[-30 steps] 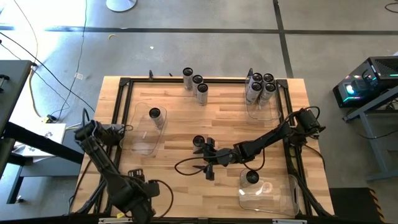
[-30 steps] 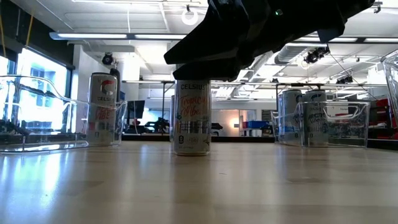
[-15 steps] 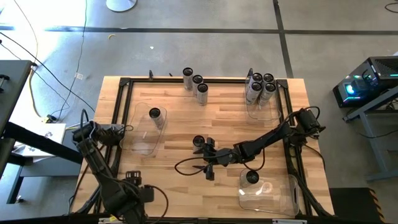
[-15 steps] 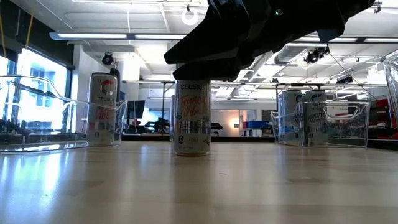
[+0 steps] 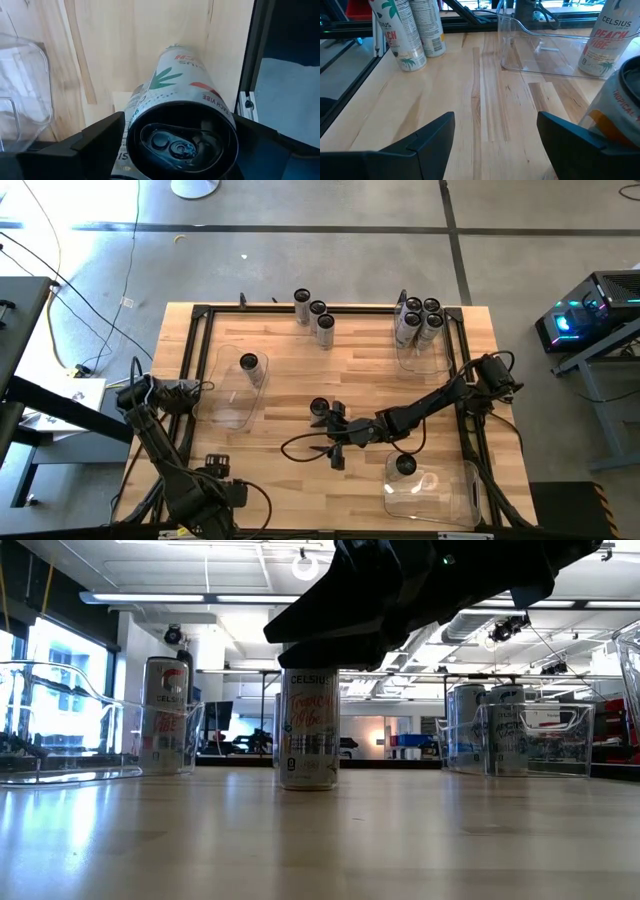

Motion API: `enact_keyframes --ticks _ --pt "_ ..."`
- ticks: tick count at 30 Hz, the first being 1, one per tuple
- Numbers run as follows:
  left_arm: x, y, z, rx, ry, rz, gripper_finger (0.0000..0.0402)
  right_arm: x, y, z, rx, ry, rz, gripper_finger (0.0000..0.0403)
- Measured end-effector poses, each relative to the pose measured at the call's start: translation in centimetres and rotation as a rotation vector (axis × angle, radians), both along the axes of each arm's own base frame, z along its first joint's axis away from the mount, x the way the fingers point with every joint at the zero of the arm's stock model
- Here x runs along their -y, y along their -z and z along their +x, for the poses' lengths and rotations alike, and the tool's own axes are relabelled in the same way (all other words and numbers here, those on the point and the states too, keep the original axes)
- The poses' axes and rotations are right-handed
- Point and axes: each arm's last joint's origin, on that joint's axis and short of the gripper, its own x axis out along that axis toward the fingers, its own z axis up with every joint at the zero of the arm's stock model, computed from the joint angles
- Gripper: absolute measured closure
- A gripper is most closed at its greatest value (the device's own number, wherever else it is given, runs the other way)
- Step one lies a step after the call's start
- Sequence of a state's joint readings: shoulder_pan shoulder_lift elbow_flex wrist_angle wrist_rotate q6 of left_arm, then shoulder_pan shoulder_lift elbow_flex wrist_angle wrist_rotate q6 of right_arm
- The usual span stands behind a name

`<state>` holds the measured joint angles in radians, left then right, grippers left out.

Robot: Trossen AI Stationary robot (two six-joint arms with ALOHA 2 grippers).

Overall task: Sort soda cans
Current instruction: Put the white-pink soda can into the middle transparent bin

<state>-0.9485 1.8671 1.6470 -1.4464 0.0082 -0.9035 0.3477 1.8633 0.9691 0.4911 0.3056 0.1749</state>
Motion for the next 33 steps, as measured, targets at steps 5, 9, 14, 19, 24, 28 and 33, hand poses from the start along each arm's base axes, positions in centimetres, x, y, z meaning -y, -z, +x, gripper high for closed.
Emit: enact_keyframes --ticks 5,9,14,19,24,28,33 --pt "0.0 0.0 0.0 0.012 0.028 0.007 0.0108 0.0 0.0 0.0 0.0 0.0 0.0 0.0126" --pt "-0.4 0.0 0.5 0.008 0.063 0.005 0.0148 0.0 0.0 0.0 0.0 0.0 0.0 0.0126" --pt "-1.6 -0.1 2.2 0.016 0.151 0.003 0.0152 0.0 0.0 0.0 0.0 0.0 0.0 0.0126" --pt "-3.1 -0.5 5.3 0.11 0.338 -0.024 0.0152 0.0 0.0 0.0 0.0 0.0 0.0 0.0126" --pt "-5.6 -0.6 7.8 0.125 0.516 -0.017 0.015 0.0 0.0 0.0 0.0 0.002 0.008 0.0126" --pt "-7.0 -0.6 9.2 0.14 0.537 -0.022 0.0141 -0.1 0.0 0.0 -0.003 -0.017 0.02 0.0126" --pt "-7.0 -0.4 9.5 0.161 0.533 -0.036 0.0135 -0.2 0.0 0.0 -0.005 -0.018 0.035 0.0126"
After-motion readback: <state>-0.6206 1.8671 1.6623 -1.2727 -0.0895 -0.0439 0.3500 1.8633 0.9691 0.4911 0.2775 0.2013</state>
